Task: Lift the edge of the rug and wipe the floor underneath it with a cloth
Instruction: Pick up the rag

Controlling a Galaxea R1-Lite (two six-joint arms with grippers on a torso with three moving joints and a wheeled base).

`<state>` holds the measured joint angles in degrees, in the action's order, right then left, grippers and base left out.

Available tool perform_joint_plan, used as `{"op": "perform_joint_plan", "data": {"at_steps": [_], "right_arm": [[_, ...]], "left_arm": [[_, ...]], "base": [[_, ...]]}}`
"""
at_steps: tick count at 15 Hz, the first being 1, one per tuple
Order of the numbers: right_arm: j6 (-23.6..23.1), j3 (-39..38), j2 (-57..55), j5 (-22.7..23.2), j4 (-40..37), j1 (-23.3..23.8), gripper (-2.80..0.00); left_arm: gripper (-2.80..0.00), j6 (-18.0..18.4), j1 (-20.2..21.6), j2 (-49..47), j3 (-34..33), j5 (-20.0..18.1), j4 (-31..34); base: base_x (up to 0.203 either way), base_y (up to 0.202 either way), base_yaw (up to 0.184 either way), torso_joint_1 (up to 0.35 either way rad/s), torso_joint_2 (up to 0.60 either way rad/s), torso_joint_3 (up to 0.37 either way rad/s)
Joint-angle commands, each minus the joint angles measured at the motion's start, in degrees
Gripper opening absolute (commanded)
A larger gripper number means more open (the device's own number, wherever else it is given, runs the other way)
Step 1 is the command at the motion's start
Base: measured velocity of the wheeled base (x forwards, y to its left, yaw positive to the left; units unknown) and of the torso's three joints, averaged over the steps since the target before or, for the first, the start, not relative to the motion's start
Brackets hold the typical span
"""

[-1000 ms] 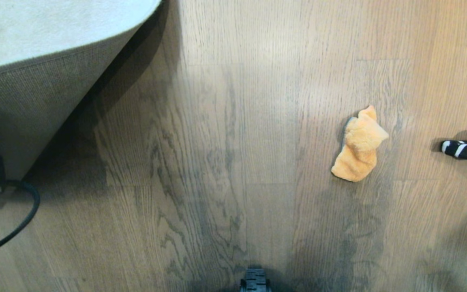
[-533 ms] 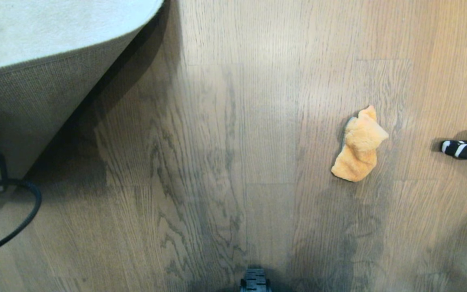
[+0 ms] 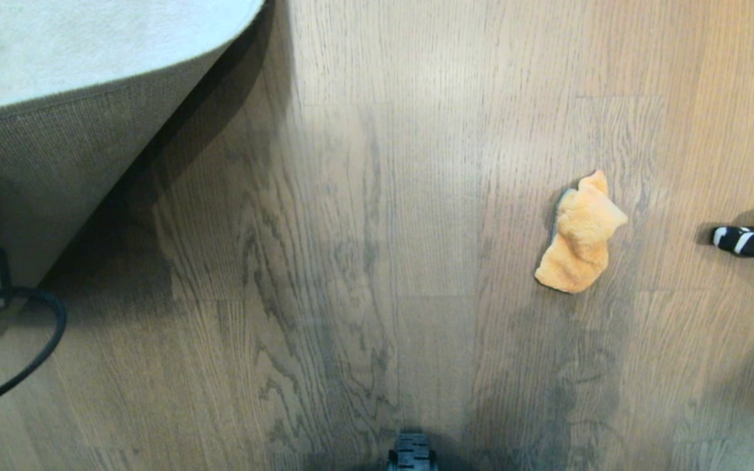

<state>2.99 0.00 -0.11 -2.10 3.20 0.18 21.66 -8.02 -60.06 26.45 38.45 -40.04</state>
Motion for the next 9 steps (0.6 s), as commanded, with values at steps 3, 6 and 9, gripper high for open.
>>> {"op": "perform_joint_plan", "data": {"at_steps": [3,6,9], "right_arm": [[0.0,0.0,0.02,-0.01,0.05,-0.01,-2.8],[0.0,0.0,0.02,-0.01,0.05,-0.01,-2.8],[0.0,0.0,0.02,-0.01,0.05,-0.01,-2.8]], "left_arm": [[-2.8,0.13,0.11,-0.14,0.0,0.22,-0.3],[-2.8,0.13,0.02,-0.14,0.0,0.22,-0.3],[-2.8,0.05,-0.14,-0.14,0.0,0.22,-0.41]], "base": [[0.0,0.0,0.0,0.0,0.0,0.0],[0.0,0.0,0.0,0.0,0.0,0.0],[0.0,0.0,0.0,0.0,0.0,0.0]]}}
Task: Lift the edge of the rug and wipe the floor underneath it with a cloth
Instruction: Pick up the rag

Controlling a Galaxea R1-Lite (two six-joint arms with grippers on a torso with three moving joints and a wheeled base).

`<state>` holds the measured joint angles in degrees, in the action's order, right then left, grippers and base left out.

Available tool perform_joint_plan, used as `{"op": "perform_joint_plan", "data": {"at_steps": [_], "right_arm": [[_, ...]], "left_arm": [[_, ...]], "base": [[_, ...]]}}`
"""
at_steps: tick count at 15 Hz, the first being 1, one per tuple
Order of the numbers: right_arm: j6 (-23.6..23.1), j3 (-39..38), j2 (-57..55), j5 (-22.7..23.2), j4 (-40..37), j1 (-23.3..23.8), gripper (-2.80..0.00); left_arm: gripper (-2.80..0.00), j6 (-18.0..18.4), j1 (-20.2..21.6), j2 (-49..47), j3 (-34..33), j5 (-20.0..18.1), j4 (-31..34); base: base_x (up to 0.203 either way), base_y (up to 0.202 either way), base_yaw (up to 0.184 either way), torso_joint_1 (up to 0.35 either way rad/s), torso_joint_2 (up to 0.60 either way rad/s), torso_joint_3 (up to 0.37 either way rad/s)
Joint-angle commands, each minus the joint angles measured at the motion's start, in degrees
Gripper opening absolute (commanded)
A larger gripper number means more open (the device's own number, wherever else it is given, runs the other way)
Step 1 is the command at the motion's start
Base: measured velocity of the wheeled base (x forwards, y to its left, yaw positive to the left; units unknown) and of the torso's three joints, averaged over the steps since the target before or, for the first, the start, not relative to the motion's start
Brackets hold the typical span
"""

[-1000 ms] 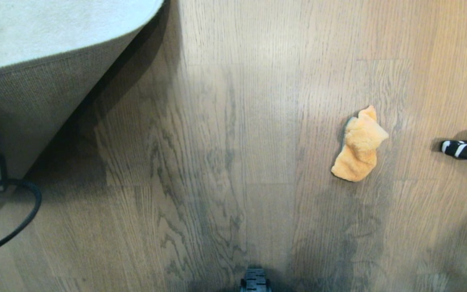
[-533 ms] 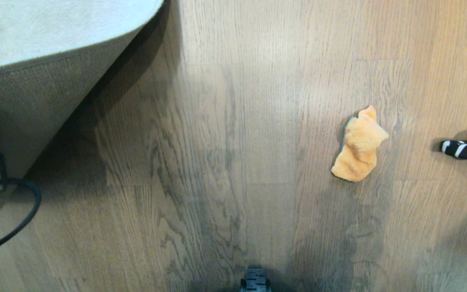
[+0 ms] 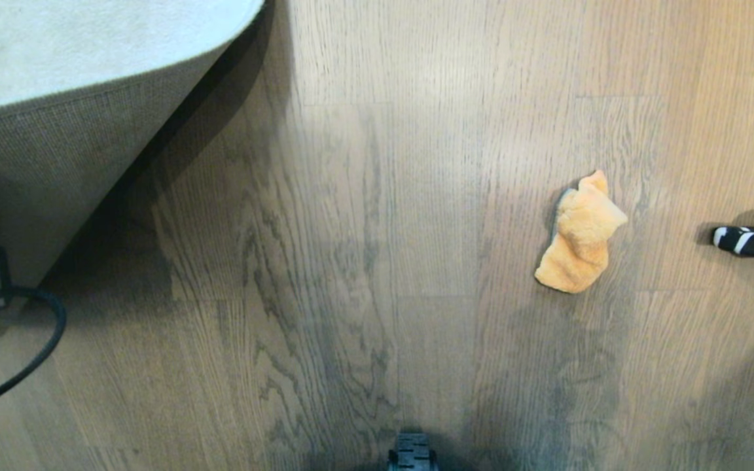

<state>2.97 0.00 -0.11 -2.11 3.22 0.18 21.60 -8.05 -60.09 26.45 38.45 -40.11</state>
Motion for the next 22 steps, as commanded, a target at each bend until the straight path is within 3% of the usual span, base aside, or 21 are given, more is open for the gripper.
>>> {"op": "perform_joint_plan", "data": {"at_steps": [1,12,22], "right_arm": [[0.01,0.0,0.02,0.0,0.03,-0.01,-2.8],[0.01,0.0,0.02,0.0,0.03,-0.01,-2.8],[0.01,0.0,0.02,0.0,0.03,-0.01,-2.8]], "left_arm": [[-2.8,0.11,-0.13,-0.21,-0.09,0.22,-0.85],[-2.8,0.11,-1.18,-0.29,-0.35,0.22,-1.38],[-2.8,0.11,-1.09,-0.24,-0.44,0.31,-1.47]], "base": [[0.0,0.0,0.0,0.0,0.0,0.0],[0.0,0.0,0.0,0.0,0.0,0.0],[0.001,0.181,-0.004,0.003,0.0,0.002]]}}
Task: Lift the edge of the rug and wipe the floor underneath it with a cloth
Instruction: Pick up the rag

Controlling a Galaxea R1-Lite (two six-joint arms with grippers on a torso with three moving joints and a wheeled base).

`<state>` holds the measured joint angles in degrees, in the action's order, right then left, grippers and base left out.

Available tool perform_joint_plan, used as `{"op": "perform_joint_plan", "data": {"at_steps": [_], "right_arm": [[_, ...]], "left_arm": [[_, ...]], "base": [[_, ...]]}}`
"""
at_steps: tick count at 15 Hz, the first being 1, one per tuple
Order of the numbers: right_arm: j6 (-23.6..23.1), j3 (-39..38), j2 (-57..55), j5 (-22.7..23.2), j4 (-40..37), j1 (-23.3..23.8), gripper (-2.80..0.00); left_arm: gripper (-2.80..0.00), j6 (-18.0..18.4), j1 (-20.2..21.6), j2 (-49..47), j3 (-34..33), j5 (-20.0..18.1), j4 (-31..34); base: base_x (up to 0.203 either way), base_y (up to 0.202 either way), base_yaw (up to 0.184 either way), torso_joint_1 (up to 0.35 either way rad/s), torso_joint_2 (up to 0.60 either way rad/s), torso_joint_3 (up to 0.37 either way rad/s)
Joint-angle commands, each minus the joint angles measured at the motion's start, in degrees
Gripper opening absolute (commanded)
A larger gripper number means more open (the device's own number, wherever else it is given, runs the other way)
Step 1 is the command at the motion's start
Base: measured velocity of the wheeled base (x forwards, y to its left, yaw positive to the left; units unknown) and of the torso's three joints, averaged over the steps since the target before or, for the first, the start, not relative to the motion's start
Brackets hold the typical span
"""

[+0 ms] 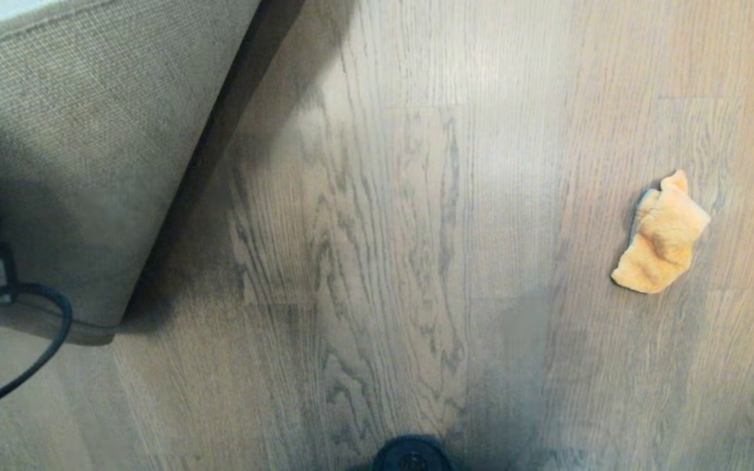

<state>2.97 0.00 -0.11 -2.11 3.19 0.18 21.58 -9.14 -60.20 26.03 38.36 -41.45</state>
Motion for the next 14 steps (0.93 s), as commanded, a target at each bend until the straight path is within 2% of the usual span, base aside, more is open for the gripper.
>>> {"op": "perform_joint_plan", "data": {"at_steps": [1,3,11,14], "right_arm": [[0.01,0.0,0.02,0.0,0.06,-0.01,-2.8],[0.01,0.0,0.02,0.0,0.06,-0.01,-2.8],[0.01,0.0,0.02,0.0,0.06,-0.01,-2.8],[0.01,0.0,0.02,0.0,0.06,-0.01,-2.8]], "left_arm": [[-2.8,0.13,0.09,-0.18,-0.01,0.4,-0.12],[-2.8,0.21,0.25,-0.18,-0.01,0.4,-0.71],[-2.8,-0.03,1.85,-1.06,0.18,0.56,-0.82],[-2.8,-0.31,2.85,-1.62,0.17,1.89,-0.83]], "base": [[0.0,0.194,-0.003,-0.002,0.0,0.005],[0.0,0.131,-0.001,0.004,0.0,0.004],[0.0,0.0,0.0,0.0,0.0,0.0],[0.0,0.0,0.0,0.0,0.0,0.0]]}}
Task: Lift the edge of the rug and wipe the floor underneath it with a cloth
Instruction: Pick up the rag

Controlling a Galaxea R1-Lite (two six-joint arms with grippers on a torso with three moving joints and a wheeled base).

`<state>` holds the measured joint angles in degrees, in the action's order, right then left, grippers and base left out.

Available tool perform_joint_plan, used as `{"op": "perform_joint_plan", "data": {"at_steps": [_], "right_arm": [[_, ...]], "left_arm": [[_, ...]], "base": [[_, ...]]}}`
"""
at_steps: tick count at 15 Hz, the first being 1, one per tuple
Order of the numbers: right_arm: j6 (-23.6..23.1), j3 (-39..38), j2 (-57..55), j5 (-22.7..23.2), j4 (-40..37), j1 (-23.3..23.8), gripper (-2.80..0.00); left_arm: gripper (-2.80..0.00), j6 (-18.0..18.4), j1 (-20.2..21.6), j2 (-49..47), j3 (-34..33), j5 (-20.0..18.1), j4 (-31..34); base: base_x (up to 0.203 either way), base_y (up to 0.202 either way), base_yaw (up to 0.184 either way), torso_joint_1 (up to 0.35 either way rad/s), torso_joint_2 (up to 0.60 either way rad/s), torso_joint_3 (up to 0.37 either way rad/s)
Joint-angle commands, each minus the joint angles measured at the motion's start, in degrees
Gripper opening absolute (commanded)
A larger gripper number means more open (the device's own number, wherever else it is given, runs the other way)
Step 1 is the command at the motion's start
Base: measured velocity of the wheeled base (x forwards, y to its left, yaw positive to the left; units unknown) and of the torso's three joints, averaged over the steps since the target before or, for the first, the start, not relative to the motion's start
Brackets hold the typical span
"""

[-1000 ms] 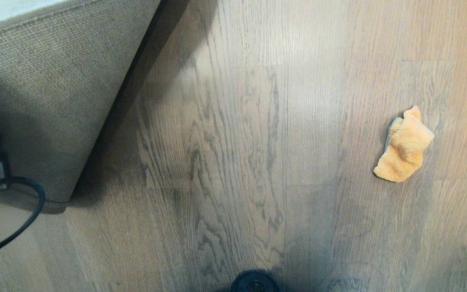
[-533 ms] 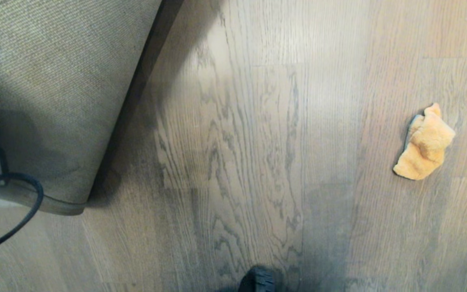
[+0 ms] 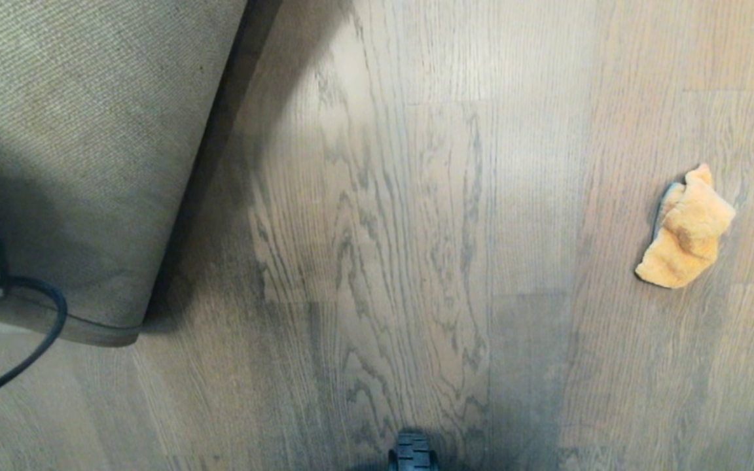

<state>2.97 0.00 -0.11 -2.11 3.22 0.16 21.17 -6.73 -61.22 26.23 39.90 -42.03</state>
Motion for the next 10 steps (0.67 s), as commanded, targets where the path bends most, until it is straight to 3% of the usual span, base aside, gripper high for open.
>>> {"op": "perform_joint_plan", "data": {"at_steps": [1,10], "right_arm": [[0.01,0.0,0.02,0.0,0.04,0.02,-2.8],[-0.34,0.0,0.02,0.09,0.12,0.02,-2.8]], "left_arm": [[-2.8,0.07,0.67,-0.76,-0.04,0.35,-0.33],[-2.8,-0.34,0.76,-2.69,0.03,0.44,-1.48]], "base": [[0.0,0.0,0.0,0.0,0.0,0.0],[0.0,0.0,0.0,0.0,0.0,0.0]]}}
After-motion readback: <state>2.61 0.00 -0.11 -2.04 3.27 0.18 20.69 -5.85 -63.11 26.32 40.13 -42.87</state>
